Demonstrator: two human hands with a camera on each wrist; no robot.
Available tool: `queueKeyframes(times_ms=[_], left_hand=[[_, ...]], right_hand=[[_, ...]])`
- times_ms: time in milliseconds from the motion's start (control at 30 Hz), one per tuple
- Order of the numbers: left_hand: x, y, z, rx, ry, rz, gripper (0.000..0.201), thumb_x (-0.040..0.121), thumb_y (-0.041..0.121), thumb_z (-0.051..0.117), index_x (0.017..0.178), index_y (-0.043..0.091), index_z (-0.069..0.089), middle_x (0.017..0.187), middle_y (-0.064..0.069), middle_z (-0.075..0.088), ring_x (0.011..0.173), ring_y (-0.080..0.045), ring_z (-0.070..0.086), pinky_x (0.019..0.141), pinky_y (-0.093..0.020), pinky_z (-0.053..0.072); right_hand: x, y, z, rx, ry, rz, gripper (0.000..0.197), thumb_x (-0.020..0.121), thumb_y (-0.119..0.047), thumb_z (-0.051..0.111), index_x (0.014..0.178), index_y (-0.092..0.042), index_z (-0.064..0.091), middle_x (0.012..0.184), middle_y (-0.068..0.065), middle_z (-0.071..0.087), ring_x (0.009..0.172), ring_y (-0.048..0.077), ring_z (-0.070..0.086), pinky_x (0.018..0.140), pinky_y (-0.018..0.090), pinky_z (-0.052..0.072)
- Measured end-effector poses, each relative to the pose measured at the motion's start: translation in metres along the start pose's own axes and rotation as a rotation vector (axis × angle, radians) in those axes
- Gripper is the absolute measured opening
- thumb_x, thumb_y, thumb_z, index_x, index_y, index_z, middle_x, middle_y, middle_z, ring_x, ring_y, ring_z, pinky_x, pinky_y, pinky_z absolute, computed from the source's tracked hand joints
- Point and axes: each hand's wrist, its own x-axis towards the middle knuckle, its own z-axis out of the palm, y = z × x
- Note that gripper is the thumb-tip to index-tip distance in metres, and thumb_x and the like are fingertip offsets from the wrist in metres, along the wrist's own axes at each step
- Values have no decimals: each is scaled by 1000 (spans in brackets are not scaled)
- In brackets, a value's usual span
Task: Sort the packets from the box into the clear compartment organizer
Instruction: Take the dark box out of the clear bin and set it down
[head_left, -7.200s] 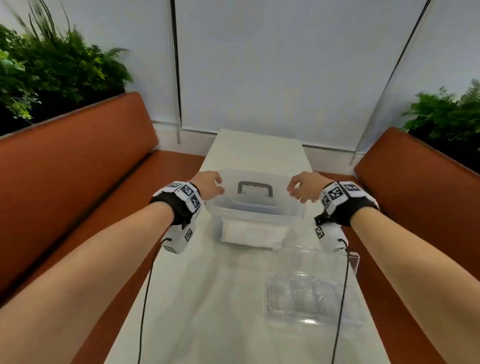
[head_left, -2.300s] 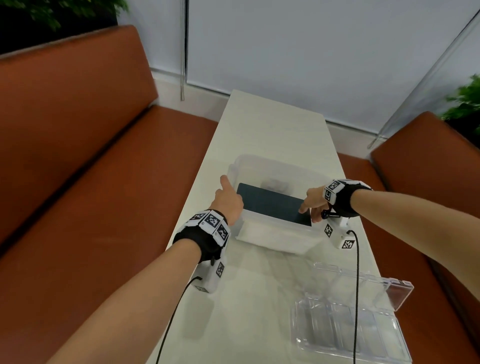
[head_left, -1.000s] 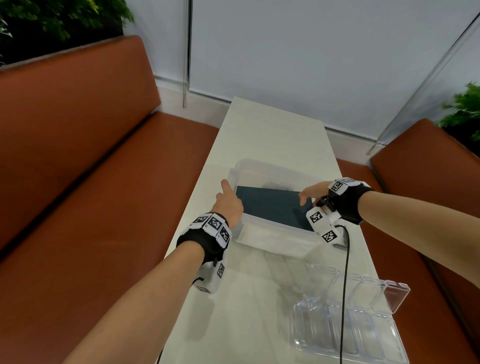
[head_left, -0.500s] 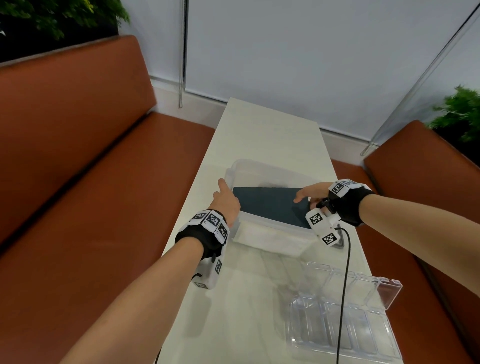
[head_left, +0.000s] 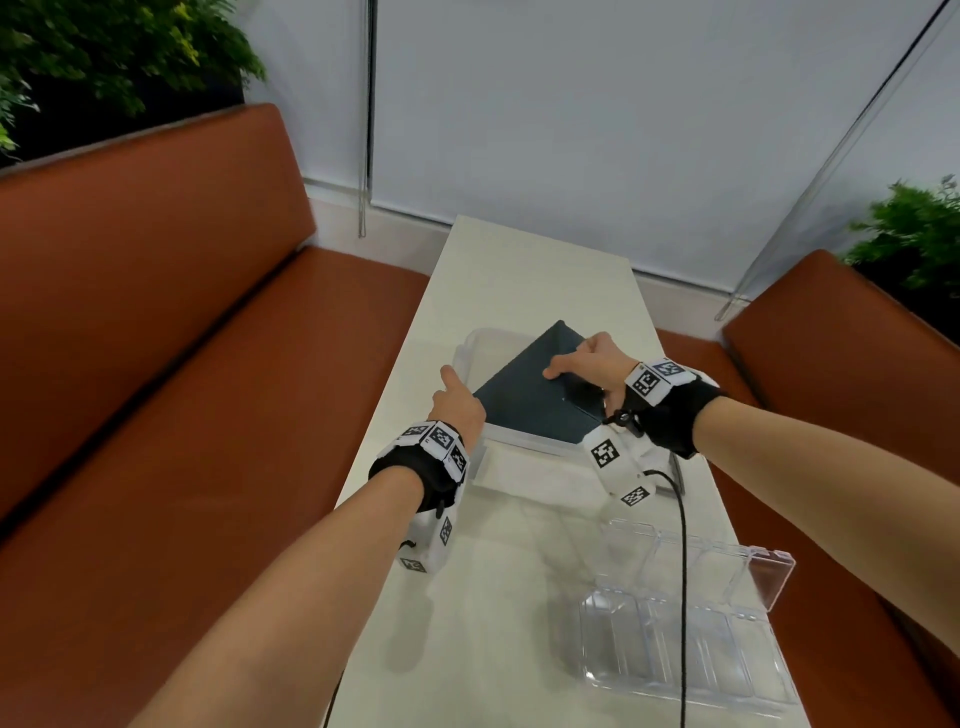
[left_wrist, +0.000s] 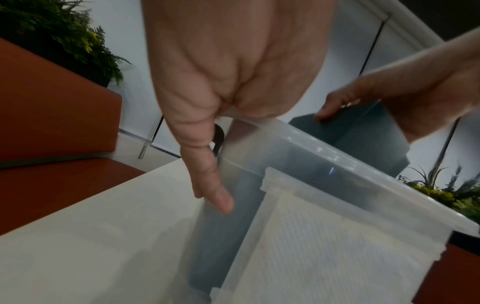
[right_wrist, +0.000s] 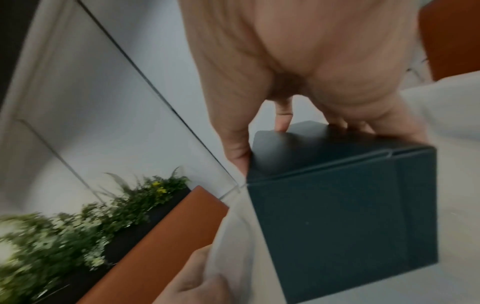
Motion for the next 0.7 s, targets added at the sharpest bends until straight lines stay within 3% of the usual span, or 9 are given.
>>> queueKeyframes(times_ms=[67, 133, 267, 300, 400, 467, 567, 633, 700], left_hand=[[-5, 3, 1, 12, 42, 23, 56, 103, 13, 38, 150, 9, 9, 140, -26, 40, 120, -41, 50, 100, -46, 42], [-9, 4, -3, 59, 80, 44, 58, 104, 21, 37, 153, 9, 7, 146, -26, 35, 125, -42, 46, 101, -46, 38], [-18, 11, -26, 49, 163, 150, 64, 104, 35, 38, 154, 8, 8, 153, -23, 28, 136, -41, 36, 109, -47, 31], [-22, 14, -35, 15, 185, 202, 63, 104, 36, 38, 153, 7, 13, 153, -22, 30, 137, -38, 36, 110, -45, 31], [-40, 23, -62, -95, 215, 365, 59, 103, 43, 37, 149, 8, 28, 146, -16, 44, 132, -33, 45, 110, -42, 34], [-59, 28, -78, -203, 139, 407, 59, 100, 53, 35, 146, 17, 34, 139, -10, 51, 120, -29, 56, 102, -49, 44], [-88, 24, -93, -443, -92, 307, 48, 97, 60, 38, 131, 27, 44, 126, -1, 58, 102, -20, 65, 80, -48, 58], [-106, 8, -94, -508, -195, 229, 41, 96, 55, 46, 126, 28, 49, 121, -3, 60, 103, -24, 65, 72, -49, 59], [-119, -19, -88, -462, -221, 155, 38, 95, 52, 52, 124, 28, 51, 118, -4, 62, 103, -26, 64, 72, -52, 59]], right_hand=[[-10, -9, 0, 11, 58, -57, 46, 65, -18, 82, 77, -17, 37, 79, 6, 40, 68, 22, 43, 55, 30, 40], [-26, -23, -11, 6, 140, -132, 51, 64, -22, 82, 93, -17, 41, 89, 6, 45, 75, 19, 45, 57, 31, 40], [-75, -54, -56, 133, 234, -270, 57, 62, -25, 82, 103, -20, 42, 109, 9, 53, 99, 27, 58, 82, 47, 54], [-90, -59, -67, 183, 252, -299, 55, 63, -25, 81, 103, -21, 43, 109, 9, 55, 98, 27, 59, 81, 46, 55], [-139, -66, -90, 371, 265, -371, 50, 71, -21, 77, 106, -18, 42, 93, 4, 56, 75, 17, 60, 51, 27, 54], [-166, -58, -98, 488, 193, -373, 50, 77, -21, 73, 116, -11, 44, 98, 7, 58, 78, 18, 60, 49, 29, 55], [-187, -31, -94, 531, 30, -327, 56, 85, -25, 65, 135, -10, 45, 119, 10, 57, 104, 25, 59, 76, 53, 55], [-192, -5, -77, 558, -41, -281, 51, 88, -25, 60, 135, -10, 47, 120, 11, 58, 109, 27, 57, 87, 57, 48], [-190, 24, -51, 563, -70, -194, 52, 89, -26, 58, 136, -9, 45, 122, 13, 58, 104, 28, 57, 87, 54, 47]])
